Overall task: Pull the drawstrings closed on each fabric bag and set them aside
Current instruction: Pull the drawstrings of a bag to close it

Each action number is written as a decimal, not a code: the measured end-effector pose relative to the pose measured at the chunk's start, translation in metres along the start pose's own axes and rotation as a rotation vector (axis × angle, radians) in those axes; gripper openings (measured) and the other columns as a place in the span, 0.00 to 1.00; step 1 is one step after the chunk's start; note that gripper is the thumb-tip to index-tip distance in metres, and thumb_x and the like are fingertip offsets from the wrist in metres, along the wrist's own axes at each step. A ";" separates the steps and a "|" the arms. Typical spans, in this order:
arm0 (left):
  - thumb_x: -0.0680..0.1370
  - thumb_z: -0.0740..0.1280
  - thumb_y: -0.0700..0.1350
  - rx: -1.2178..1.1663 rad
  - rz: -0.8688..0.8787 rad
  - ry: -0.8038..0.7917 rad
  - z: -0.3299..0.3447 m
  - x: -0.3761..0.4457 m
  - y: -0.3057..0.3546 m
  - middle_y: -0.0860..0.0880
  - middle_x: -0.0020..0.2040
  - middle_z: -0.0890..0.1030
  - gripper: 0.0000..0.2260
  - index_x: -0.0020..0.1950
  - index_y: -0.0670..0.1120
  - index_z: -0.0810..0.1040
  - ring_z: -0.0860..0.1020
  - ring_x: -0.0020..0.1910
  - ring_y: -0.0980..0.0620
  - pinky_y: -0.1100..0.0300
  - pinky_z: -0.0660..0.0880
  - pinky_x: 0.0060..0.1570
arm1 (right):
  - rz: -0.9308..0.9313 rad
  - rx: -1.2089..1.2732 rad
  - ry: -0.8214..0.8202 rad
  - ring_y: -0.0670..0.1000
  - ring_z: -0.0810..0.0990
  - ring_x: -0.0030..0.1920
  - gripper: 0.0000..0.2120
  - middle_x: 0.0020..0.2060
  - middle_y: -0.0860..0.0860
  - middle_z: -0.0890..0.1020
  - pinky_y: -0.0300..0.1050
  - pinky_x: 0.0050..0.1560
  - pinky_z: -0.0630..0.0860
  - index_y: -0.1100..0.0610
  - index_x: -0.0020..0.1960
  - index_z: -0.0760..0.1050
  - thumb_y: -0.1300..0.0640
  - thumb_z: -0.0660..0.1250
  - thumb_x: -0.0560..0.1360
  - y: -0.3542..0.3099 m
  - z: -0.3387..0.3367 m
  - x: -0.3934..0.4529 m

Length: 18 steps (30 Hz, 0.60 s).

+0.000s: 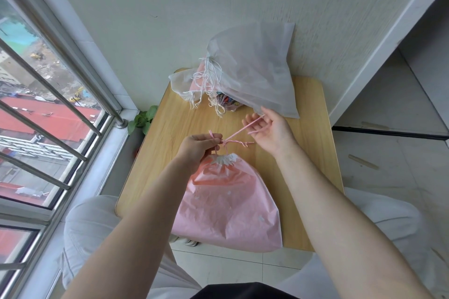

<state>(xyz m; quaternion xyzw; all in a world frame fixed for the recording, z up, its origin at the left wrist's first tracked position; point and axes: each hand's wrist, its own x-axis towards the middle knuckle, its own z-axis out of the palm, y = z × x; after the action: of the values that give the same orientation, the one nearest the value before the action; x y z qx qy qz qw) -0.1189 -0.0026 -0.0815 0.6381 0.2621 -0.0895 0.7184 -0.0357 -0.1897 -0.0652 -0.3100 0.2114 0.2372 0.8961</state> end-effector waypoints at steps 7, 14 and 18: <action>0.78 0.69 0.37 0.050 0.010 0.085 -0.005 0.001 -0.003 0.44 0.39 0.83 0.06 0.52 0.37 0.83 0.81 0.30 0.57 0.66 0.77 0.30 | -0.146 -1.200 -0.008 0.46 0.67 0.24 0.08 0.29 0.47 0.74 0.40 0.26 0.61 0.56 0.46 0.70 0.54 0.67 0.76 -0.002 0.004 -0.002; 0.76 0.72 0.38 0.186 -0.032 0.228 -0.015 -0.001 -0.011 0.46 0.36 0.81 0.05 0.49 0.36 0.84 0.76 0.22 0.61 0.71 0.71 0.23 | 0.012 -1.999 -0.212 0.51 0.74 0.35 0.17 0.30 0.48 0.76 0.41 0.33 0.70 0.58 0.36 0.79 0.46 0.68 0.73 0.014 0.019 -0.016; 0.75 0.73 0.43 0.358 -0.036 0.291 -0.018 0.000 -0.021 0.49 0.30 0.75 0.06 0.39 0.44 0.82 0.75 0.28 0.54 0.66 0.69 0.26 | -0.095 -2.036 -0.088 0.52 0.69 0.32 0.18 0.30 0.51 0.68 0.40 0.26 0.64 0.57 0.33 0.66 0.47 0.66 0.74 0.027 0.012 -0.015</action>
<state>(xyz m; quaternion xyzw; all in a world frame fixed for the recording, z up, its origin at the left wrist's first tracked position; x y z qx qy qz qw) -0.1332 0.0111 -0.1003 0.7568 0.3542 -0.0544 0.5467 -0.0605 -0.1677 -0.0612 -0.9239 -0.1365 0.2796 0.2226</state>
